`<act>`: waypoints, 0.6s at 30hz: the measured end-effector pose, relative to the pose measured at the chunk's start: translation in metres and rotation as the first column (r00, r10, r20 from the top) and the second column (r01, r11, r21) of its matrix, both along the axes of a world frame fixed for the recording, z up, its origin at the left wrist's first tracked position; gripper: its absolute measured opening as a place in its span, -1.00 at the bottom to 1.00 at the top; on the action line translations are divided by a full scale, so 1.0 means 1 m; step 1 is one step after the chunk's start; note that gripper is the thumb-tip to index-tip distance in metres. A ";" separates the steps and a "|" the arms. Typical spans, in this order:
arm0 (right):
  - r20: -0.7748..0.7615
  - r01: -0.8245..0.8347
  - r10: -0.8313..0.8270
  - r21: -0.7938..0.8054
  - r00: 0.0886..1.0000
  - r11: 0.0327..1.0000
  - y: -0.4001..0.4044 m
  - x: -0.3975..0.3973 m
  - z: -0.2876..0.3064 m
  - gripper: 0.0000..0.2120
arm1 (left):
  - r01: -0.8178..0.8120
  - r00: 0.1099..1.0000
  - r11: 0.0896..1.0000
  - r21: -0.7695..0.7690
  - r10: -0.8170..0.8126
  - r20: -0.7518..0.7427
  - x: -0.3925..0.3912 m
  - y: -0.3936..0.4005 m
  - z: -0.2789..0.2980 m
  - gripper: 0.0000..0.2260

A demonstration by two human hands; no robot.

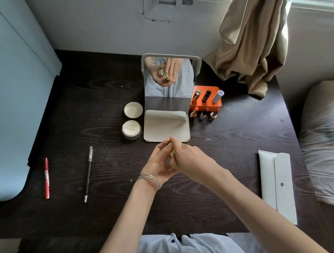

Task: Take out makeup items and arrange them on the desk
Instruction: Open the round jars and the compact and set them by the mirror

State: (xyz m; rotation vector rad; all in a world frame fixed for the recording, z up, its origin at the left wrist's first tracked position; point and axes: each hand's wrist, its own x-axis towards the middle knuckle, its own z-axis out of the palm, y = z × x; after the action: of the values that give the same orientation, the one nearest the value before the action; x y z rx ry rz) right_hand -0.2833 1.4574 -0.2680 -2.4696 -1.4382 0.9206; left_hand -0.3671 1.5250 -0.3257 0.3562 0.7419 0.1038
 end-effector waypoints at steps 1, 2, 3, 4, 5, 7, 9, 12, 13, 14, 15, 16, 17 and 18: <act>-0.030 -0.002 0.003 0.033 1.000 0.999 -0.002 0.003 0.001 -0.71 | -0.012 1.000 0.999 -0.037 0.013 0.015 -0.001 0.002 0.001 -0.66; -0.060 -0.005 0.009 0.061 0.998 0.998 -0.004 0.008 0.002 -0.68 | -0.038 0.999 0.994 -0.101 0.042 0.033 -0.002 0.004 0.003 -0.68; -0.082 -0.011 0.018 0.081 0.996 0.997 -0.008 0.014 0.004 -0.63 | -0.067 0.996 0.983 -0.169 0.077 0.051 -0.003 0.007 0.005 -0.70; -0.093 -0.022 0.031 0.103 0.995 0.994 -0.013 0.020 0.005 -0.59 | -0.082 0.993 0.972 -0.221 0.099 0.066 -0.004 0.010 0.007 -0.68; -0.100 -0.025 0.039 0.137 0.994 0.990 -0.017 0.025 0.007 -0.59 | -0.072 0.993 0.967 -0.243 0.093 0.076 -0.005 0.014 0.009 -0.64; -0.092 -0.023 0.046 0.236 0.995 0.972 -0.024 0.030 0.011 -0.64 | -0.019 0.996 0.971 -0.238 0.039 0.080 -0.003 0.019 0.014 -0.57; -0.067 -0.018 0.041 0.306 0.997 0.952 -0.027 0.031 0.014 -0.65 | -0.007 0.998 0.974 -0.225 0.022 0.067 -0.001 0.021 0.018 -0.54; -0.048 -0.016 0.035 0.351 0.998 0.936 -0.025 0.030 0.017 -0.61 | 0.020 0.998 0.976 -0.219 -0.006 0.065 0.001 0.022 0.022 -0.52; -0.043 -0.028 0.046 0.351 0.998 0.936 -0.024 0.029 0.018 -0.59 | 0.036 0.997 0.975 -0.218 -0.019 0.078 0.001 0.022 0.024 -0.52; -0.037 -0.047 0.063 0.349 0.997 0.936 -0.023 0.028 0.018 -0.56 | 0.049 0.996 0.977 -0.206 -0.031 0.088 0.001 0.022 0.025 -0.53; -0.028 -0.069 0.084 0.348 0.996 0.935 -0.021 0.027 0.018 -0.54 | 0.060 0.995 0.980 -0.192 -0.042 0.094 0.001 0.022 0.025 -0.53; -0.016 -0.094 0.105 0.340 0.994 0.936 -0.020 0.026 0.017 -0.53 | 0.066 0.994 0.981 -0.180 -0.049 0.100 0.001 0.022 0.025 -0.53; 0.004 -0.119 0.124 0.320 0.992 0.940 -0.017 0.025 0.017 -0.51 | 0.070 0.993 0.982 -0.175 -0.052 0.106 0.000 0.022 0.025 -0.54; 0.025 -0.142 0.141 0.285 0.990 0.948 -0.015 0.024 0.016 -0.50 | 0.070 0.992 0.983 -0.168 -0.051 0.115 -0.001 0.022 0.025 -0.57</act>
State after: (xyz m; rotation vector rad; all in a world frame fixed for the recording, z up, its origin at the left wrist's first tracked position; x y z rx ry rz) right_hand -0.2593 1.4420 -0.2518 -2.1842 -1.6382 0.6731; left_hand -0.3680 1.5466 -0.3003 0.2064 0.6254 0.0014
